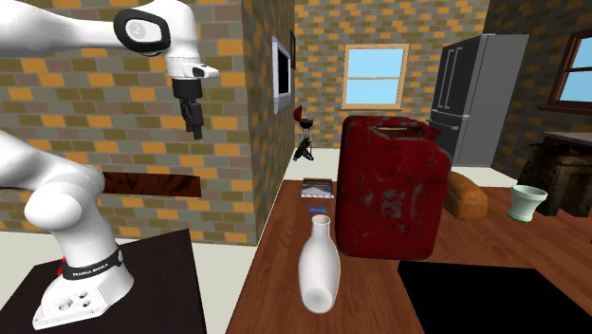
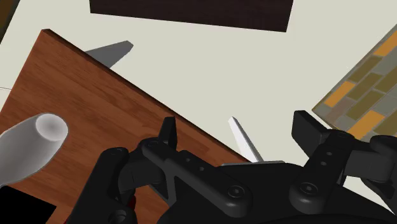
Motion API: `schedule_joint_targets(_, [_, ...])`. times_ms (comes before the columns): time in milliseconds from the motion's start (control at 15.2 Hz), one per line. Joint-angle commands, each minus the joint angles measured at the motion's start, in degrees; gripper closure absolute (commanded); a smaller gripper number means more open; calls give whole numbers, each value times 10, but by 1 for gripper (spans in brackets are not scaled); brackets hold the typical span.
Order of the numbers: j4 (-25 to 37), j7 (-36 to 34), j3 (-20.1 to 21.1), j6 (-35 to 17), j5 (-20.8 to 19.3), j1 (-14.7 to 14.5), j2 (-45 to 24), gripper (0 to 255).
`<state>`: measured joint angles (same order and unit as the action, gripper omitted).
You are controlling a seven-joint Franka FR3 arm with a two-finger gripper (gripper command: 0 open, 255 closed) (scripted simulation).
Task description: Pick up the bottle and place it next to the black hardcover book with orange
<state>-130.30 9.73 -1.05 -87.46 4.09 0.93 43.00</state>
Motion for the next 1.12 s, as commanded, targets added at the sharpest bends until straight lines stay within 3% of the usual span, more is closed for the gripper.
schedule_joint_targets(0, [0,0,0,0,0,0,0,0])
schedule_joint_targets(594, [-1,109,-86,-100,-55,26,-91,0])
schedule_joint_targets(1056, [39,193,-152,-174,-70,38,-193,0])
